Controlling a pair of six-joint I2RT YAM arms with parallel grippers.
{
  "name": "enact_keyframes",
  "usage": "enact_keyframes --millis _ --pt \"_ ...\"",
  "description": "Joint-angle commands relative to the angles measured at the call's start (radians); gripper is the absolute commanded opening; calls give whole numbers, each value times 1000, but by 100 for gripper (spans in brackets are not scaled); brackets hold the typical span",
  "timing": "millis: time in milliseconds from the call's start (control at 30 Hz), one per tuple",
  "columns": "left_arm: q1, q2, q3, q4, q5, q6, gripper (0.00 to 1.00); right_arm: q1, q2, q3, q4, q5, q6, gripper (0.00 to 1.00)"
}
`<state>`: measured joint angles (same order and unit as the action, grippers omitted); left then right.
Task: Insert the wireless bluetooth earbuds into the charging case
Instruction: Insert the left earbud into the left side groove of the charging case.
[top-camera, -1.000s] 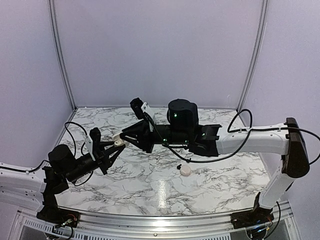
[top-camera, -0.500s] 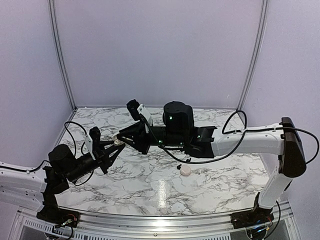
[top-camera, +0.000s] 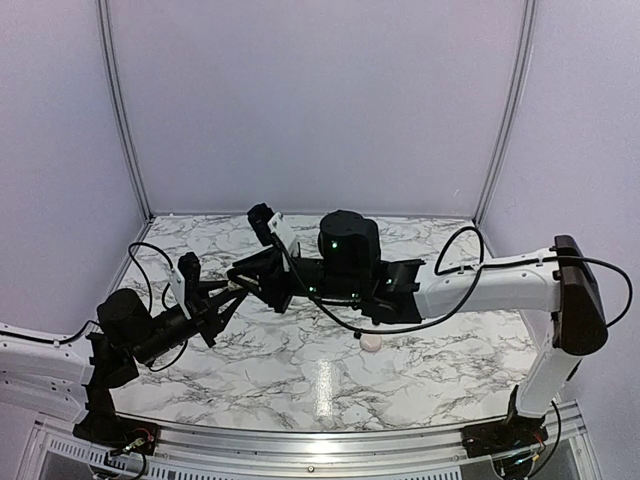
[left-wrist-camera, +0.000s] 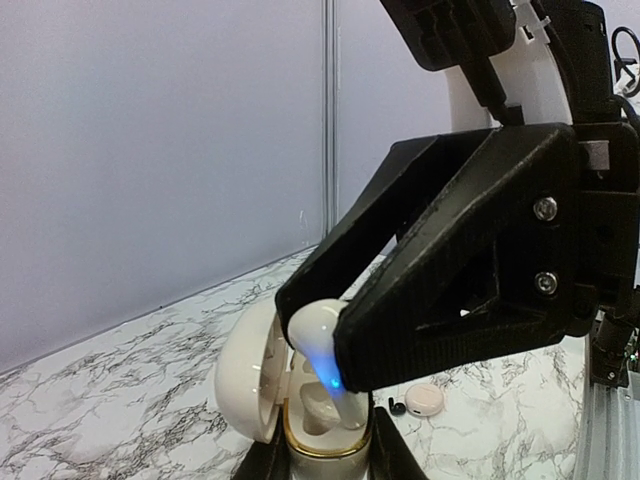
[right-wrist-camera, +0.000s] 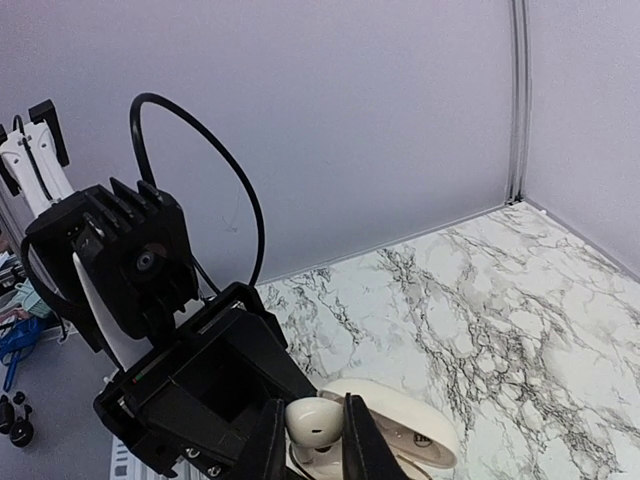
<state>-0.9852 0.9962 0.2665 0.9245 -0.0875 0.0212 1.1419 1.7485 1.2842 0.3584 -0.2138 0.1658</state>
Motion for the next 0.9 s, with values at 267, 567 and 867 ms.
enact_keyframes --millis 267,567,867 --pt "-6 -2 33 69 -6 -12 0 19 24 -2 105 110 26 5" --pt "-6 -1 34 72 -18 -15 0 34 40 -10 125 116 43 5" --pt "-6 -14 27 81 -37 -14 0 45 36 -37 137 153 52 4"
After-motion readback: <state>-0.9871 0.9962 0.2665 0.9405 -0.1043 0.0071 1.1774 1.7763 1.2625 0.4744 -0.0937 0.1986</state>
